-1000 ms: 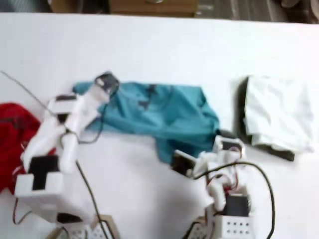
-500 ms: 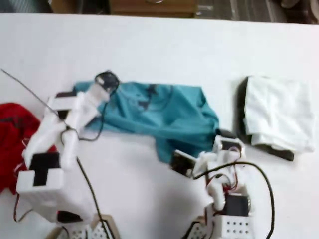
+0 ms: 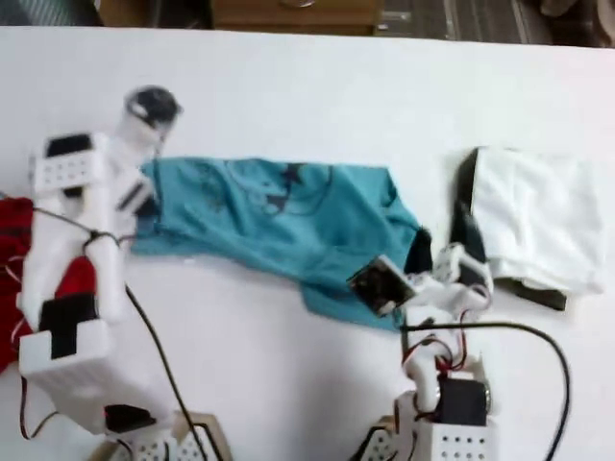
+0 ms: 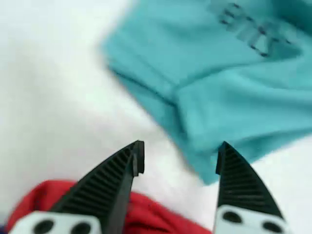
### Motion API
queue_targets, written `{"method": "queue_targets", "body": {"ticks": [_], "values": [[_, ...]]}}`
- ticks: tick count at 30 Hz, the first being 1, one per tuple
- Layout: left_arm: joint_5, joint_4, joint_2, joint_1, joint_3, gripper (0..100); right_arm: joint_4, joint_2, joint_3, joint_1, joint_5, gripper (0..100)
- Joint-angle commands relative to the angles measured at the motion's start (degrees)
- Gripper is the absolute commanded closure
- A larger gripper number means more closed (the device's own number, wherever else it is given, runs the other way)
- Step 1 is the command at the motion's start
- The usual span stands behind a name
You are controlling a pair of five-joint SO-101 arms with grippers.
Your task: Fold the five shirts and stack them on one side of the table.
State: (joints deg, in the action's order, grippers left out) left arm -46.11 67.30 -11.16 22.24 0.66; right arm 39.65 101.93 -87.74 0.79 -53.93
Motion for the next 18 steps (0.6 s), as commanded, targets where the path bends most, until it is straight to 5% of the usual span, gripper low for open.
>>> {"method": "queue_targets", "body": {"ticks": [1,9,18], "values": [[0.18,4.04,0.09,1.14,-11.82,74,-3.12,1.01,7.74,-0.75,8.79,76.5],[3.34,3.52,-6.15,-4.92,-15.34,74,-18.33,-6.99,7.56,-0.84,14.59,76.5],[10.46,3.78,-28.57,-7.21,-33.45,74,-18.33,-50.07,31.91,-4.62,21.63,76.5]]}}
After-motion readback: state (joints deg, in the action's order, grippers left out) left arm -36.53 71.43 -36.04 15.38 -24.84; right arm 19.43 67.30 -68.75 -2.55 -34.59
